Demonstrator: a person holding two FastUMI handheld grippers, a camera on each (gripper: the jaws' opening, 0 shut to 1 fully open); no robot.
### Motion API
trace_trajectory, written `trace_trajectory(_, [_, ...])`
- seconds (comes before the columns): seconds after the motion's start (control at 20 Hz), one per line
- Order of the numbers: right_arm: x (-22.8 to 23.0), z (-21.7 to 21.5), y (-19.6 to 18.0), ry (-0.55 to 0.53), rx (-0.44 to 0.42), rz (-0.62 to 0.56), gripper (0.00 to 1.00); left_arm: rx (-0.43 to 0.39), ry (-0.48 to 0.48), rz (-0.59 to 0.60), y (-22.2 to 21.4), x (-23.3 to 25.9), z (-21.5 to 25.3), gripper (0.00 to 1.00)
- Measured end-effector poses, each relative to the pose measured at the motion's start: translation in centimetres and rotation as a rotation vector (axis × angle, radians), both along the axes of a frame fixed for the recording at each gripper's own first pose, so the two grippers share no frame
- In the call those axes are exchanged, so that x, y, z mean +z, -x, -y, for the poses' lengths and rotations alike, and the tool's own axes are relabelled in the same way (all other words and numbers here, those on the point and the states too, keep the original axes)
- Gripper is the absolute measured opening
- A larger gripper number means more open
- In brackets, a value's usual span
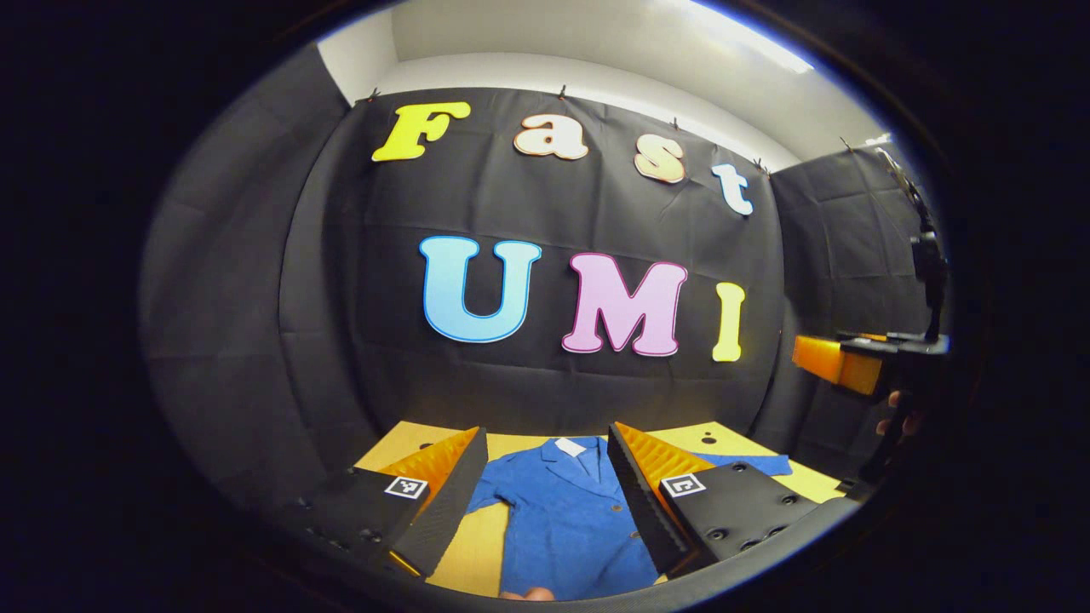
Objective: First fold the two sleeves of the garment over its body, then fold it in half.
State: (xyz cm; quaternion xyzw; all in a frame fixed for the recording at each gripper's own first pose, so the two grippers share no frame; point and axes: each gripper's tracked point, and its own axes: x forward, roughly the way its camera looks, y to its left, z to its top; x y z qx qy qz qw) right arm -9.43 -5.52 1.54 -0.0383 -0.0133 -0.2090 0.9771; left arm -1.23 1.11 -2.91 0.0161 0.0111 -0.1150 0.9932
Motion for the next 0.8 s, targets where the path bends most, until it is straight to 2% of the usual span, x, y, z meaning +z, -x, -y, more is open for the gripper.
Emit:
trace_trajectory(0.2, [-0.7, 2.4, -1.2, 0.001, 0.000, -0.010, 0.94, 0.024, -0.029, -0.002, -1.9, 0.3, 0.8, 0.82])
trace_trajectory(0.4, [-1.4, 4.4, -2.6, -0.049, -0.001, -0.015, 0.94, 0.029, -0.039, -0.012, -3.6, 0.4, 2.3, 0.82])
trace_trajectory(0.65, [-2.6, 5.8, -3.9, -0.059, 0.008, -0.038, 0.94, 0.031, -0.022, -0.030, -5.1, 0.3, 3.4, 0.81])
trace_trajectory(0.8, [-3.8, 6.3, -4.6, -0.109, 0.003, -0.060, 0.94, 0.024, -0.033, -0.030, -5.7, 0.4, 3.9, 0.82])
